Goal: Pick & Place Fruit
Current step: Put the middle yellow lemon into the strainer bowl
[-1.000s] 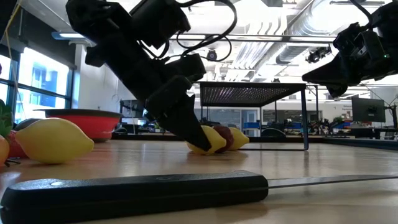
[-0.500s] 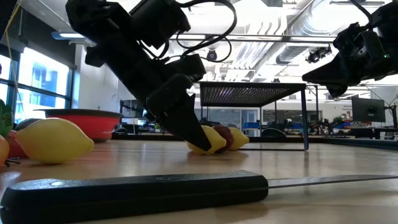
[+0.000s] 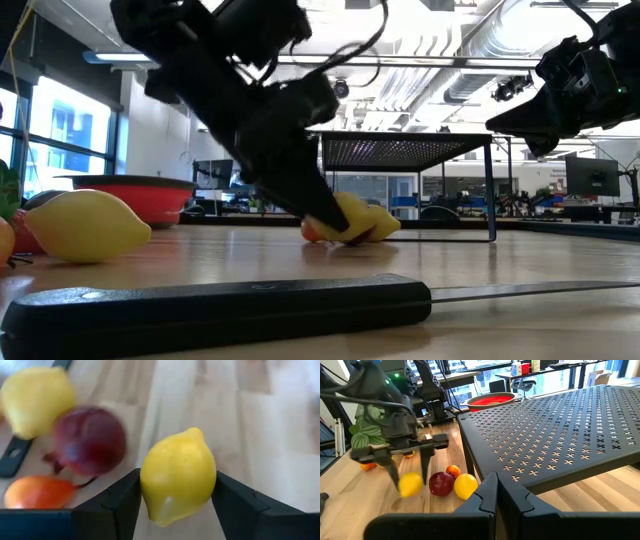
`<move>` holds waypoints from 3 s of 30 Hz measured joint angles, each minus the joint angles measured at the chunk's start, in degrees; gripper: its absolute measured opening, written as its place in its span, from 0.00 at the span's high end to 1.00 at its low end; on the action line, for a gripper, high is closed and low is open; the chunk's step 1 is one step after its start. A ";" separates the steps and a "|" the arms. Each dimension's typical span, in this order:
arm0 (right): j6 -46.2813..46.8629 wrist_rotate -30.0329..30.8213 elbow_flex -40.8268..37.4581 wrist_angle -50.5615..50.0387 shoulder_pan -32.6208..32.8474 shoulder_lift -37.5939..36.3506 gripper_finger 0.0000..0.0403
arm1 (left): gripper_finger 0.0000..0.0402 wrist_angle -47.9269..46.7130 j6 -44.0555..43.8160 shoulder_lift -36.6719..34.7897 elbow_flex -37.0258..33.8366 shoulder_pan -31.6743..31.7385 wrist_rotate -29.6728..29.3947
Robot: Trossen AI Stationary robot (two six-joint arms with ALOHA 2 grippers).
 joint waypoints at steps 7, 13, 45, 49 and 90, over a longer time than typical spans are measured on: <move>0.00 -0.02 -0.02 0.00 0.00 0.00 1.00 | 0.46 -0.20 0.17 0.00 3.87 0.02 4.02; 0.00 -0.02 0.00 0.00 0.00 -0.02 1.00 | 0.50 -1.00 0.39 -0.02 6.56 0.00 4.88; 0.00 -0.04 0.01 -0.02 0.00 0.00 1.00 | 0.49 -5.42 0.93 -0.05 20.10 0.04 4.55; 0.00 -0.04 0.00 -0.02 0.00 -0.02 1.00 | 0.49 -5.88 0.83 -0.05 21.66 0.04 3.65; -1.51 0.00 0.01 -0.08 0.00 0.05 1.00 | 0.49 -51.32 -4.04 -21.54 22.24 20.86 -9.95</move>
